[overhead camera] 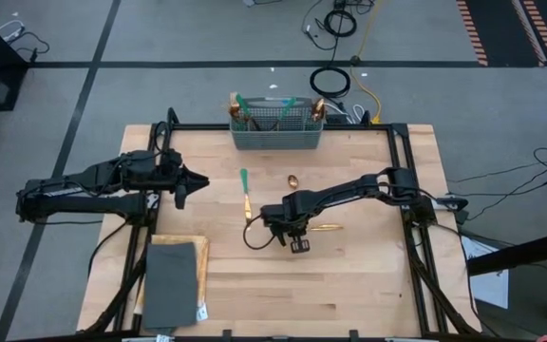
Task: Sort silverware
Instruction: Put the green knife into the silverware basket
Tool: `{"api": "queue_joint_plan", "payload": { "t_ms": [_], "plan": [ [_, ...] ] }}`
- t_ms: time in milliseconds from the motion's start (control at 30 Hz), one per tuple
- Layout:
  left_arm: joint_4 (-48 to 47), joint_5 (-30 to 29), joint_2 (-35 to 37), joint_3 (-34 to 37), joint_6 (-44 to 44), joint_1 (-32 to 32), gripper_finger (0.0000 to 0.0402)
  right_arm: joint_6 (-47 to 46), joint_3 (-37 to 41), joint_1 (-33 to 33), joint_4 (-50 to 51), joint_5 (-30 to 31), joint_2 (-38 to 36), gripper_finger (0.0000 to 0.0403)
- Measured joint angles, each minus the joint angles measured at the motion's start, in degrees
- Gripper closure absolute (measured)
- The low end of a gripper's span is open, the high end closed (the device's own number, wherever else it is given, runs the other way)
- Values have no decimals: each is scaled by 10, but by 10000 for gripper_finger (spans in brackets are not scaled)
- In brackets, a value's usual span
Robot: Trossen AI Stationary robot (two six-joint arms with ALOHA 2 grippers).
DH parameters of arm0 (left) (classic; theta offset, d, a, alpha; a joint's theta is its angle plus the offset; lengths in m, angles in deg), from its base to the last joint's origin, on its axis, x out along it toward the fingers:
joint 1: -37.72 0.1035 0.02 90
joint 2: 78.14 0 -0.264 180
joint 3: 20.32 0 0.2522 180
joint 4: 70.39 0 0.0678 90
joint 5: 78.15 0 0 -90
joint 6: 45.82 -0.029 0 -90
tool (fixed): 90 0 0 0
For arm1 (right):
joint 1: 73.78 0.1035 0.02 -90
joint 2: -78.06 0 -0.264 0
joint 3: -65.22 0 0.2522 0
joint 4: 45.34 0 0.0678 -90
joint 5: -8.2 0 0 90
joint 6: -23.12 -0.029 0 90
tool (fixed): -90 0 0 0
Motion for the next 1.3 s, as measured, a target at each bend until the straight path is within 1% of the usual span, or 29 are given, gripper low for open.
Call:
{"api": "queue_joint_plan", "payload": {
  "t_ms": [133, 233, 400, 600, 900, 1133, 1233, 1300],
  "plan": [
    [-1, 0, 0, 0, -3, 0, 311, -21, -27, 2, 9, -6, 4, 403],
    [-6, 0, 0, 0, -3, 0, 311, -34, -46, 2, -4, -14, 5, 403],
    [-17, 0, 0, 0, -3, 0, 311, -44, -90, 2, 2, -12, 4, 403],
    [-17, 0, 0, 0, -14, 0, 311, -46, -160, -14, -6, 24, 3, 403],
    [-16, 0, 0, 0, -14, 0, 311, -21, -283, -81, -39, 95, 2, 402],
    [-16, 0, 0, 0, -14, 0, 311, 17, -375, -146, -91, 102, 1, 402],
    [-16, 0, 0, 0, -14, 0, 311, 43, -412, -171, -103, 122, 0, 402],
    [-16, 0, 0, 0, -14, 0, 311, 56, -434, -188, -116, 126, 0, 402]
  ]
}}
